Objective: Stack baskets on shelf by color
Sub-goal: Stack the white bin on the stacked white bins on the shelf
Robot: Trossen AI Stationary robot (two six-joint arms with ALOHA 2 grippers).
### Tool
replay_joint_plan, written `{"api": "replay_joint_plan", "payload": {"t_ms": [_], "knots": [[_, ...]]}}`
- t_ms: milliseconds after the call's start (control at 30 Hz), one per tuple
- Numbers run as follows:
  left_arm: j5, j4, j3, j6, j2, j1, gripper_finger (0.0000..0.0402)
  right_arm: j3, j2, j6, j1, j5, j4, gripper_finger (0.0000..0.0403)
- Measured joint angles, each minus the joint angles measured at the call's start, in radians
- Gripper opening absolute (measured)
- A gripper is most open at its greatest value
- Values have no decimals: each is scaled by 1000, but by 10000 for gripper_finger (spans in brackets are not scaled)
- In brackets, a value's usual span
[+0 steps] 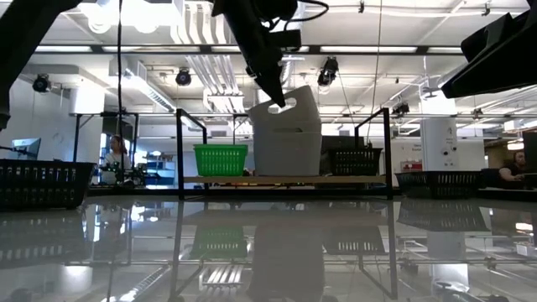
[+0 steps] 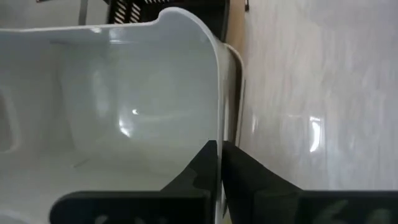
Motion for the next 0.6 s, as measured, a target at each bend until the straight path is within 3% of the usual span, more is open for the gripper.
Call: {"api": "replay_joint_plan", "payload": {"t_ms": [600], "knots": [[-16,-56,55,-16,11,-2,0,0,0,2,0,0,0,61]]}}
